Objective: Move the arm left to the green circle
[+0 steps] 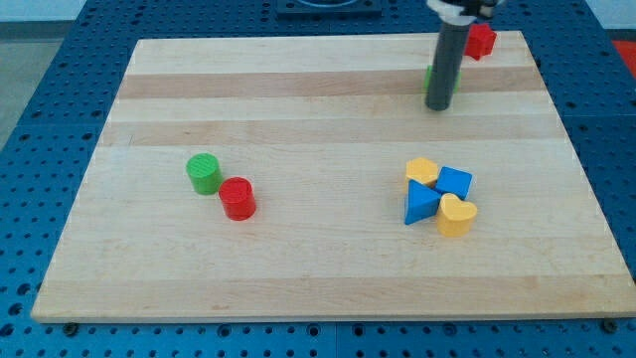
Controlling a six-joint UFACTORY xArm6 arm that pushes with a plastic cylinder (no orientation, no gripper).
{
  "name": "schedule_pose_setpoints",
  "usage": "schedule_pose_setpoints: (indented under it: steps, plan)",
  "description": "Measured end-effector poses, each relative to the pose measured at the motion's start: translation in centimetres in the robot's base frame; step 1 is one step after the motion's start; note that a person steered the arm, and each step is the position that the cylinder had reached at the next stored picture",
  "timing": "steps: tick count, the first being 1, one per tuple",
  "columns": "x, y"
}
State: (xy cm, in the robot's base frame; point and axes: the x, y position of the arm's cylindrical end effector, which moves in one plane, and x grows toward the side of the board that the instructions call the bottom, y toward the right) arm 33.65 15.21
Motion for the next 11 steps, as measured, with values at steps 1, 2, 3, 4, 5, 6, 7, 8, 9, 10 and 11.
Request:
schedule_pose_setpoints:
  steps: [1, 2, 3, 4, 5, 6, 7, 8, 9, 10, 11]
  plan:
    - [-2.6, 0.0]
    - [-4.5, 0.0]
    - [-6.5, 0.0]
    - [-7.9, 0.2]
    - [-5.7, -0.6]
    - [-2.0, -5.1]
    - [-2.1, -12.4]
    - [-2.1, -20.5]
    - [-1.4, -29.6]
    - [2.2, -36.5]
    - [8.2, -38.0]
